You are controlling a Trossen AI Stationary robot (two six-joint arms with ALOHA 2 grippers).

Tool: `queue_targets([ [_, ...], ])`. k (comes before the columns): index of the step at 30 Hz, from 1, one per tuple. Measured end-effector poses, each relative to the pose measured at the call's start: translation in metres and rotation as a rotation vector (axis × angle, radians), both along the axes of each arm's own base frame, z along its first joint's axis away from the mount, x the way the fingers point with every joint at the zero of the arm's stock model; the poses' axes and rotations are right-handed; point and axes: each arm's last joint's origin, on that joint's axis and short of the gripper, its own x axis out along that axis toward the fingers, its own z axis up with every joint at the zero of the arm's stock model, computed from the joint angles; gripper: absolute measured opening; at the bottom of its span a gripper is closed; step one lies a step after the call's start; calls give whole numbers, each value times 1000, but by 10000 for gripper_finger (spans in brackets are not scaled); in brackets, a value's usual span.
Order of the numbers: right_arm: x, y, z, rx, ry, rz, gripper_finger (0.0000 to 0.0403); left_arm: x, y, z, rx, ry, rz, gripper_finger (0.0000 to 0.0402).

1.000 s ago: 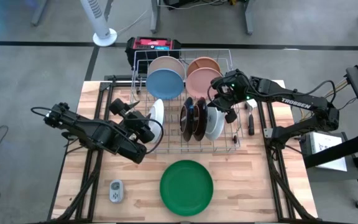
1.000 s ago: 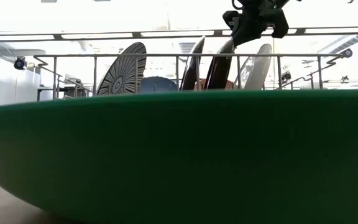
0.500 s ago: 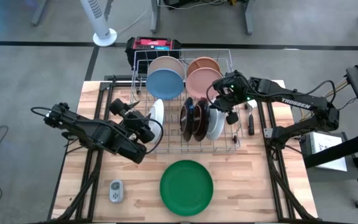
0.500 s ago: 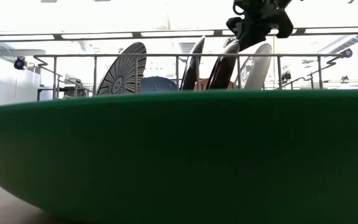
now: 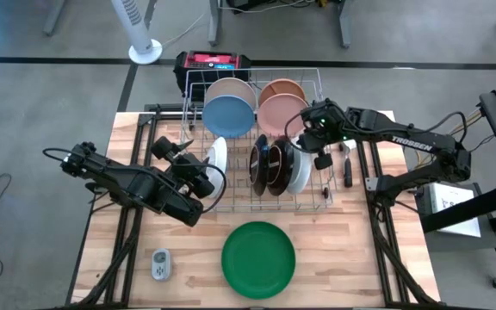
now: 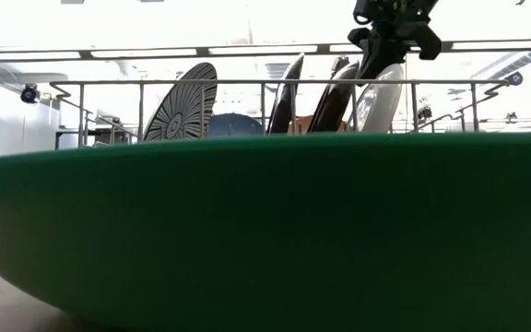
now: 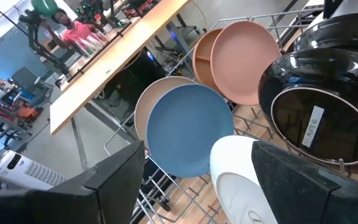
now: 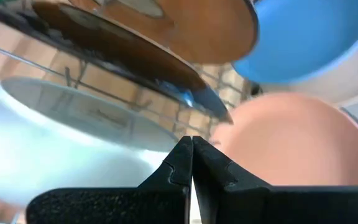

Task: Sort dishes
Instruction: Put the green plate into the dish rack

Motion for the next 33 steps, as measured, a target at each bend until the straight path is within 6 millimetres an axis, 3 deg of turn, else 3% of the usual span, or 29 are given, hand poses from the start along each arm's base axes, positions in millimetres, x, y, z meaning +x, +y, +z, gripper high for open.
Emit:
queue_targets([
  [9, -29, 8, 32, -83, -102, -100, 0, 2, -8, -3, -142, 3, -39, 284],
  [18, -58, 25, 57, 105, -333, -299, 0, -5, -45, -3, -275, -21, -201, 284],
  [26, -62, 55, 54, 269, -335, -287, 0, -1, -94, -17, -358, -46, -351, 284],
  [33, -53, 93, 30, 374, -243, -187, 0, 9, -123, -45, -330, 51, -388, 281],
])
